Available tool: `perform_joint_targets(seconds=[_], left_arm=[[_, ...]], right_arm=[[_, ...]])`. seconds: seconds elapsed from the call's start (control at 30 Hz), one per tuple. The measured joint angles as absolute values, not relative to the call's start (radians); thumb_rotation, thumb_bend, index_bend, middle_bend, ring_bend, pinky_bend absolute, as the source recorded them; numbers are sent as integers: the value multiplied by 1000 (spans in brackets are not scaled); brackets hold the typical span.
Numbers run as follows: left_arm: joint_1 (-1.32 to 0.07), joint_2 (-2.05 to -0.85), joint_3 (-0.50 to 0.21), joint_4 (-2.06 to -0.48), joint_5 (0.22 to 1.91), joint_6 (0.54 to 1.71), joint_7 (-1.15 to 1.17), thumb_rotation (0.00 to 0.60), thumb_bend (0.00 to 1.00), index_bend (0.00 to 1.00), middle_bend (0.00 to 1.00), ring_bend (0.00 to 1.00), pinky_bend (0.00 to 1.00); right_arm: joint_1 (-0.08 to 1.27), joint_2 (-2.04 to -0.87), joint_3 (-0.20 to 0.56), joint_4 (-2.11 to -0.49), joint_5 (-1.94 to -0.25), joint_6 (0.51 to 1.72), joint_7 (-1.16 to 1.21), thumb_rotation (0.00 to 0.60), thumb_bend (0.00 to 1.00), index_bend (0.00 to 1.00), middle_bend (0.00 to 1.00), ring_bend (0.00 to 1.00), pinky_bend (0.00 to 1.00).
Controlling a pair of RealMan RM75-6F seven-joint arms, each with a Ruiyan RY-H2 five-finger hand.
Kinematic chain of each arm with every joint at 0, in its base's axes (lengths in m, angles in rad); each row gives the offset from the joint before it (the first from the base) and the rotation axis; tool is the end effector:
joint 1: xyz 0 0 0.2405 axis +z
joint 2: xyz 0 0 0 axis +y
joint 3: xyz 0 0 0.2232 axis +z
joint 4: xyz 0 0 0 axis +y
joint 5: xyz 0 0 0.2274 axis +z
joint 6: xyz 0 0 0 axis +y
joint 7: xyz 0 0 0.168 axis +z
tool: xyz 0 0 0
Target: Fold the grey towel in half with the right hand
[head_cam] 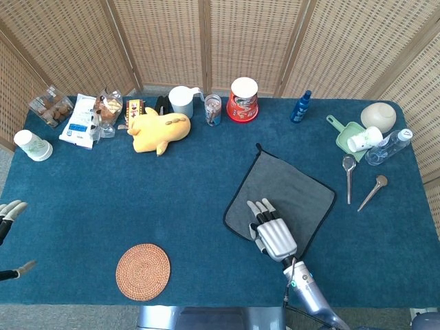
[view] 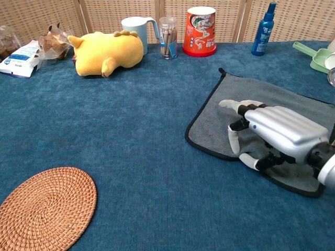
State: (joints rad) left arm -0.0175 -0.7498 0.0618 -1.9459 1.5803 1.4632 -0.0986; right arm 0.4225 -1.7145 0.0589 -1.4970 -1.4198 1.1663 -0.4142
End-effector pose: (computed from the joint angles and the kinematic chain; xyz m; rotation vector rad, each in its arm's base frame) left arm -0.2610 0.1572 0.1750 -1.4333 -1.0722 -0.8448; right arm -0.1356 -0.2469 -0.0765 1.8413 -0.9398 0.9980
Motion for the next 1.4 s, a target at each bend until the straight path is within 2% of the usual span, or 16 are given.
perform_joint_targets(seconds=[0.27, 0.67, 1.4], left_arm=[[-19, -748, 62, -1947, 1579, 1461, -102, 600, 156, 0, 0, 0, 0], [-23, -744, 58, -1944, 1565, 1451, -118, 600, 156, 0, 0, 0, 0], [-48, -754, 47, -1959, 1518, 1404, -78, 600, 156, 0, 0, 0, 0]], right_arm=[[444, -1687, 106, -1542, -1365, 1137, -409, 600, 411, 585, 0, 0, 0], [516, -1649, 228, -1571, -1215, 1078, -416, 600, 417, 591, 0, 0, 0], [637, -1639, 319, -1404, -1064, 993, -371, 600, 439, 599, 0, 0, 0]])
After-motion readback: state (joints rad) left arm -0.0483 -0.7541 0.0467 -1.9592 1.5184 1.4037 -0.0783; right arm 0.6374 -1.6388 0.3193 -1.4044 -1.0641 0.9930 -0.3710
